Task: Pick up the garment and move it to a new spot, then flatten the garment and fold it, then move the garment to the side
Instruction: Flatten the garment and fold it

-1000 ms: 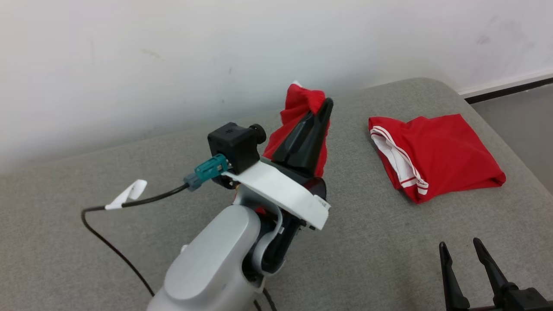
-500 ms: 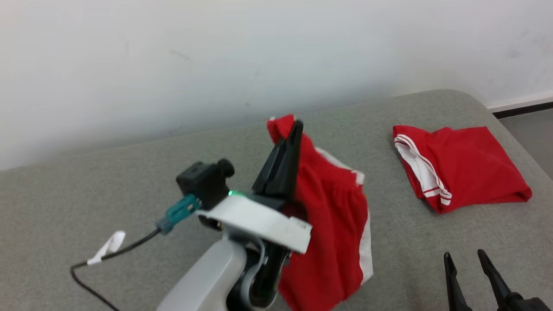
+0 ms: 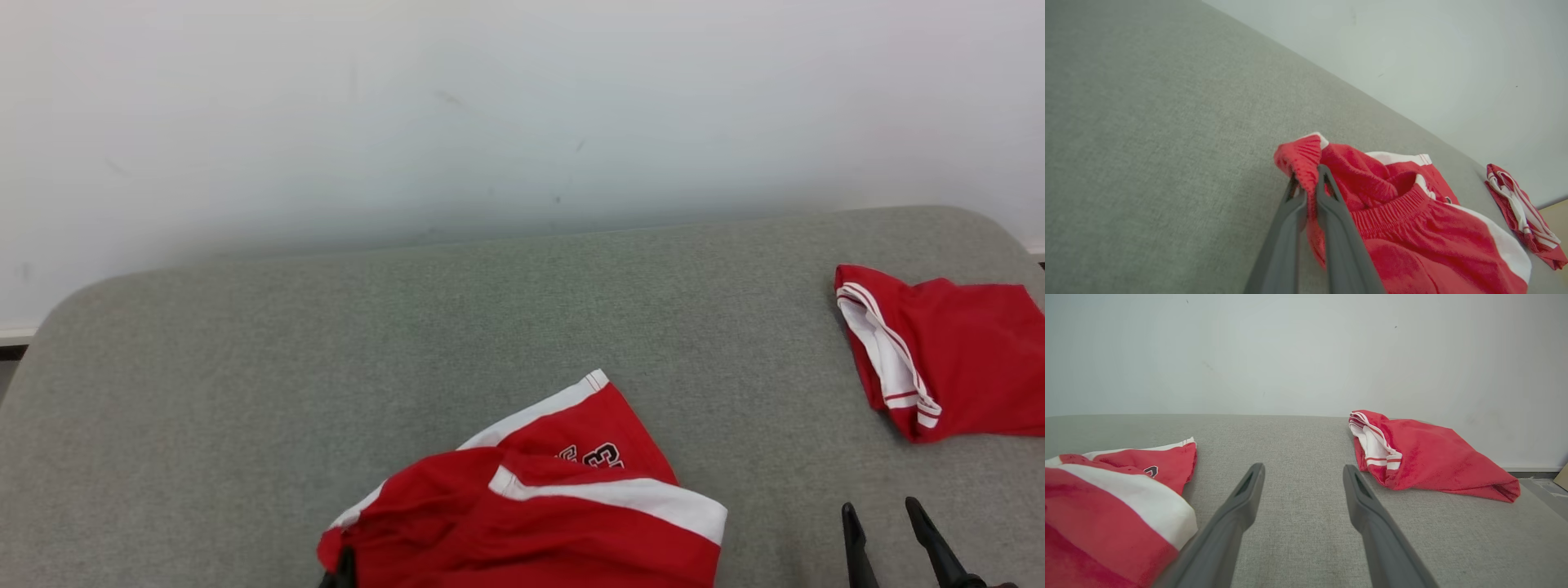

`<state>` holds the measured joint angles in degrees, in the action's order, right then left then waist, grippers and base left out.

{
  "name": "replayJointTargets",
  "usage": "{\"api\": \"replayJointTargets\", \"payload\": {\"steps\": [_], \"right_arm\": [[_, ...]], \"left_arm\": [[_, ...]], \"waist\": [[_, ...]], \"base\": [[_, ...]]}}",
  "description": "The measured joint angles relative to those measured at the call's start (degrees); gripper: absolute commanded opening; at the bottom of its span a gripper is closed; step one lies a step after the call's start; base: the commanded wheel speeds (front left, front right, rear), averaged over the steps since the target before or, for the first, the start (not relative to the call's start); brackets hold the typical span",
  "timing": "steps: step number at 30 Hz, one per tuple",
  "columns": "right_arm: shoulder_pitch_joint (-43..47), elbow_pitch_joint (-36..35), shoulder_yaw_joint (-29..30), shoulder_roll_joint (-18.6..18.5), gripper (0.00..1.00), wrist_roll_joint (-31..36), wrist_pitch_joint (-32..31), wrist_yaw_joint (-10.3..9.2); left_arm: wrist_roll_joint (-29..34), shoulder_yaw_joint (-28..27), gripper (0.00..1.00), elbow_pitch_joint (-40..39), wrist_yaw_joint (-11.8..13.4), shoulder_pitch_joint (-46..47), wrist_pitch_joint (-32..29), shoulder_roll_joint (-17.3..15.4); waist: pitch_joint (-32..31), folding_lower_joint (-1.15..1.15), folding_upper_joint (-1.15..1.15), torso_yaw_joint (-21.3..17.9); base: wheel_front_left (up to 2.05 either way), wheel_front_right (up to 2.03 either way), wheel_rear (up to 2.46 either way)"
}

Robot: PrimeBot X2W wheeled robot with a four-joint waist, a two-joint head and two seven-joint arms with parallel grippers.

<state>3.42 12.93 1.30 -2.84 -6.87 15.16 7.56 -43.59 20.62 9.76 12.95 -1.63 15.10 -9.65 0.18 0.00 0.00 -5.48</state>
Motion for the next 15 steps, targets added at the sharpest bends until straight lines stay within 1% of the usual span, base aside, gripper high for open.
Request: {"api": "replayJointTargets", "payload": {"steps": [4,8,9,10,11,15], "right_arm": [[0.1,0.3,-0.5,0.0,1.00,0.4,0.0,0.00],[0.1,0.6,0.0,0.0,1.00,0.8,0.0,0.00],[0.1,0.6,0.0,0.0,1.00,0.9,0.0,0.00],[0.1,0.6,0.0,0.0,1.00,1.0,0.0,0.00],[0.1,0.6,0.0,0.0,1.00,1.1,0.0,0.00],[0.2,0.6,0.2,0.0,1.00,1.2,0.0,0.00]], "left_arm": [[1.8,-2.1,0.00,6.9,-2.4,-1.1,0.0,1.2],[3.4,-4.1,0.00,11.0,-4.8,-0.5,0.0,3.1],[3.7,-4.5,0.30,11.7,-5.2,-0.1,0.0,3.4],[4.1,-5.0,0.55,12.2,-5.5,0.2,0.0,3.6],[4.7,-5.5,1.00,12.6,-5.8,0.4,0.0,3.8],[6.6,-8.8,1.00,13.5,-5.5,0.2,0.0,3.4]], "waist": [[-0.2,0.00,0.00,1.9],[-0.4,0.00,0.00,3.1],[-0.4,0.00,0.00,3.4],[-0.4,0.00,0.00,3.6],[-0.5,0.00,0.00,3.8],[-0.7,0.00,0.01,4.3]], "base": [[0.00,0.00,0.00],[0.00,0.00,0.00],[0.00,0.00,0.00],[0.00,0.00,0.00],[0.00,0.00,0.00],[0.00,0.00,0.00]]}}
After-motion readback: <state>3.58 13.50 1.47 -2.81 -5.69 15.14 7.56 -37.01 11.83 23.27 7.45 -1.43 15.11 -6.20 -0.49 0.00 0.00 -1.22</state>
